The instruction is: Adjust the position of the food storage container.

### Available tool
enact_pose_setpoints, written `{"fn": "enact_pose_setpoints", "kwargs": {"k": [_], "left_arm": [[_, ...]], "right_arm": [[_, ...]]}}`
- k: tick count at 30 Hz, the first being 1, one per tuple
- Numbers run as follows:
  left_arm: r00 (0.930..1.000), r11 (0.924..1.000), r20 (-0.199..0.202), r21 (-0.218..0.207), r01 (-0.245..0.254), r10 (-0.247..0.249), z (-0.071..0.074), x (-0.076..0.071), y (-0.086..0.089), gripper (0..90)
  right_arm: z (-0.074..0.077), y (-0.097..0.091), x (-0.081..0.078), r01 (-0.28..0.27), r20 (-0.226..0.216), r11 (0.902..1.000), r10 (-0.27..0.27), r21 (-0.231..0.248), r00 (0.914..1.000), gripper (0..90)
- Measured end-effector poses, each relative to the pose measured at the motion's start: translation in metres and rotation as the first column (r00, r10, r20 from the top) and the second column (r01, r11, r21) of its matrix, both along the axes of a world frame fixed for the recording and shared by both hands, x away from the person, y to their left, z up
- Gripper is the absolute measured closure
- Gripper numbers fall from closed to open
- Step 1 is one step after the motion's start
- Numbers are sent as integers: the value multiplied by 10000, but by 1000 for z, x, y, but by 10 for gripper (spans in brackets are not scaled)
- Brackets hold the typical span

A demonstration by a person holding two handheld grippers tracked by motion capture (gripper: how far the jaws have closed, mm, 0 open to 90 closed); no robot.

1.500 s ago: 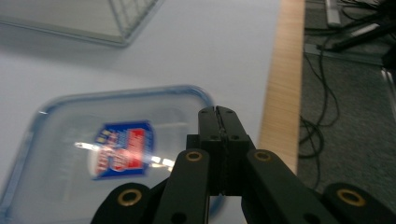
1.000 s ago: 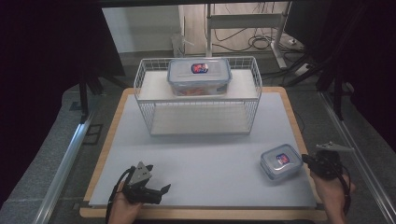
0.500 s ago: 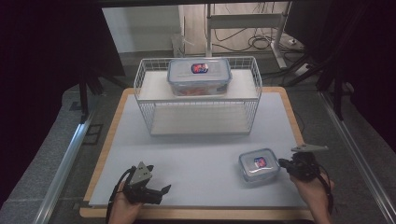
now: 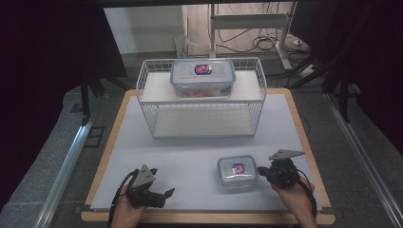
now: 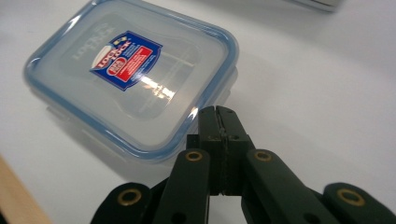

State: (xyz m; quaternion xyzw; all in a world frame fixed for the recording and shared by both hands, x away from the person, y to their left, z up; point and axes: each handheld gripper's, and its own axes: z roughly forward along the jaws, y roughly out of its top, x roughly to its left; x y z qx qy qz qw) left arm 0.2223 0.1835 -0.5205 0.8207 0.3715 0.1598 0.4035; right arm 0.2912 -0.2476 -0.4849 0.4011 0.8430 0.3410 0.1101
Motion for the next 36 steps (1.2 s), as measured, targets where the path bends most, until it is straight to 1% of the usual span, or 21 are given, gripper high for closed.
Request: {"fn": "enact_pose_setpoints", "kwargs": {"k": [3,6,10,13,15,17,21,22,24,27,31,33,36], "left_arm": [[10000,10000,-12,-5,-13,13,0,0,0,64],[10000,10000,-16,-47,-45,45,0,1,0,64],[10000,10000,-34,-53,-42,42,0,1,0,65],[10000,10000,-37,-58,-40,40,0,1,0,64],[10000,10000,-38,-63,-32,32,0,1,0,64],[10000,10000,-53,-64,-24,24,-1,1,-1,65],[10000,10000,-82,-81,-20,20,0,0,-1,64],[9999,10000,-99,-96,-22,21,0,0,-1,64],[9999,9999,-135,-135,-27,25,1,0,0,64],[9998,9999,-202,-106,17,-19,1,0,1,65],[9998,10000,-200,21,46,-45,1,0,0,66],[9998,9998,-189,180,89,-86,1,0,-1,67],[9997,9995,-212,291,122,-115,1,0,-1,69]], "right_arm": [[-1,13,-1,-308,-118,9994,310,154,9995,900],[-1,26,-3,-619,8,9980,619,115,9981,900],[-2,41,-4,-951,88,9950,948,319,9955,900],[-3,53,-5,-1287,111,9906,1283,466,9917,900],[-3,61,-7,-1446,162,9887,1441,382,9894,900],[-4,67,-7,-1592,227,9863,1583,426,9871,900],[-4,74,-8,-1778,434,9838,1766,244,9833,900],[-4,74,-8,-1846,488,9826,1835,188,9818,900],[-4,71,-8,-1828,538,9830,1817,147,9819,893],[-3,63,-7,-1695,697,9854,1680,161,9833,825],[-2,53,-6,-1614,1045,9867,1586,188,9818,702],[-3,49,-6,-1629,1135,9865,1604,135,9805,629],[-4,44,-7,-1636,1209,9865,1612,96,9795,510]]}}
